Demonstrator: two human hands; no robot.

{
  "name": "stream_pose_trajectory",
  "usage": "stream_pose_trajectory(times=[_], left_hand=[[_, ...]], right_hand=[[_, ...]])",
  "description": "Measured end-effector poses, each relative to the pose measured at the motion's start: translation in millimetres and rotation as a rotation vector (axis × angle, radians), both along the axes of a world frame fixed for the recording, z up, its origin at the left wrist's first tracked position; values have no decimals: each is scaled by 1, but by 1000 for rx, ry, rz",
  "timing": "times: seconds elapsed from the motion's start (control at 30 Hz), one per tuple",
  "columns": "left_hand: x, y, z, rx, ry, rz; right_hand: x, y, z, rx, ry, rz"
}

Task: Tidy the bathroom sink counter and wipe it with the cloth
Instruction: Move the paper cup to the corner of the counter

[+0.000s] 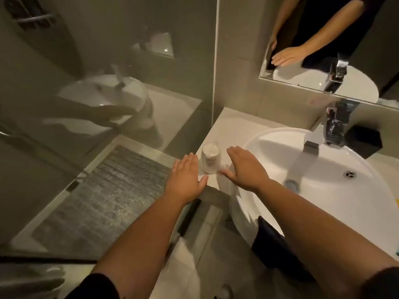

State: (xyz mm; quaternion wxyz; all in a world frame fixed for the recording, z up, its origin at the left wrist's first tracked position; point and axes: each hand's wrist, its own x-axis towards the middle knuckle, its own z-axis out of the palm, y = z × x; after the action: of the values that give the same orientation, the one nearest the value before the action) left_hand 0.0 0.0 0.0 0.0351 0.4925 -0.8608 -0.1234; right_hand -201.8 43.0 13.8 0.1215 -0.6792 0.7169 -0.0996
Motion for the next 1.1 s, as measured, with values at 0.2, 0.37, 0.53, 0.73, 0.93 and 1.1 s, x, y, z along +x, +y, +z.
stream_pose_trajectory(times=[0.2,0.37,0.53,0.73,0.93,1.1], left_hand=[[-25,-32,-17,81,26,32],[-36,-50,-28,129,127,45],[-40,-60,-28,191,251,79],[-39,-63,-2,238,390,50],[-58,-58,55,206,397,-78],[-105,-17,79,185,395,-311]], right_hand=[[-21,-51,-21,2,24,136],[-26,-68,-33,22,32,198],[-26,-75,-33,14,-113,143],[-17,-63,-4,-117,-213,41],[-23,-19,58,-260,-250,-172],[-53,48,67,-305,-236,-373]])
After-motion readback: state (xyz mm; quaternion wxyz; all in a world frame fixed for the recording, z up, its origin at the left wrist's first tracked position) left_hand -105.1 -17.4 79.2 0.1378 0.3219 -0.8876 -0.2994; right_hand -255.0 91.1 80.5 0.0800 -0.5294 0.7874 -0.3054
